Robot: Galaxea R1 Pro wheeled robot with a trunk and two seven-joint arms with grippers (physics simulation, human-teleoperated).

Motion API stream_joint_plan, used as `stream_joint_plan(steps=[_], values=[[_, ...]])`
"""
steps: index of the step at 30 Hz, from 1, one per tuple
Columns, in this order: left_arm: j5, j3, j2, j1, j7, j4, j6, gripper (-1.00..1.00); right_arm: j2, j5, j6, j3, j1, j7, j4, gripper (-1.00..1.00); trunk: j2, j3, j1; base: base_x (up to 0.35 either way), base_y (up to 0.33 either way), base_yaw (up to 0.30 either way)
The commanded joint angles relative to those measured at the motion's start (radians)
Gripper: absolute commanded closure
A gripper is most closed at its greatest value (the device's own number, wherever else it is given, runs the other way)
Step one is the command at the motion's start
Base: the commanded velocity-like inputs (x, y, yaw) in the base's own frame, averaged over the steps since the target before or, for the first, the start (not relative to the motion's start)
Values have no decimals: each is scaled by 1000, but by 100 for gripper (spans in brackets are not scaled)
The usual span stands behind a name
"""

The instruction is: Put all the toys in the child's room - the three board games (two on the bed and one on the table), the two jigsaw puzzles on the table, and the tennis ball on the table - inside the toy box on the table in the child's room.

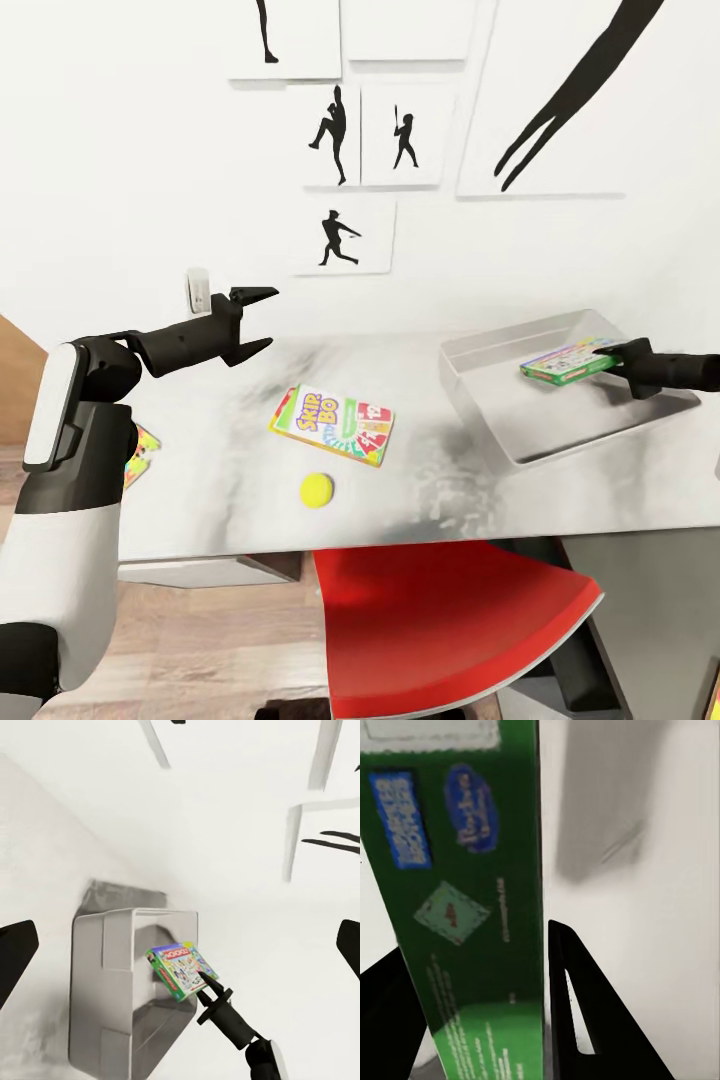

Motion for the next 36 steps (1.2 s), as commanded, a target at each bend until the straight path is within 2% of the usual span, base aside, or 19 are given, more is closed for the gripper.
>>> stream_joint_plan(steps=[1,5,13,17,36], values=[[10,1,0,-1,10,-1,2,-100,0,-16,3,-5,-1,-10,-1,100,-2,-2,1,0,0,0],[10,1,0,-1,10,0,1,-100,0,-36,2,-5,1,-6,-1,100,-2,-2,1,0,0,0],[10,0,0,0,12,1,2,-100,0,-114,0,-5,7,1,-1,100,-2,-2,1,0,0,0],[10,0,0,0,12,2,2,-100,0,-131,0,-4,9,2,-1,100,-2,-2,1,0,0,0],[8,0,0,1,12,2,2,-100,-1,-148,0,-2,11,-7,-8,100,-2,-7,1,0,0,0]])
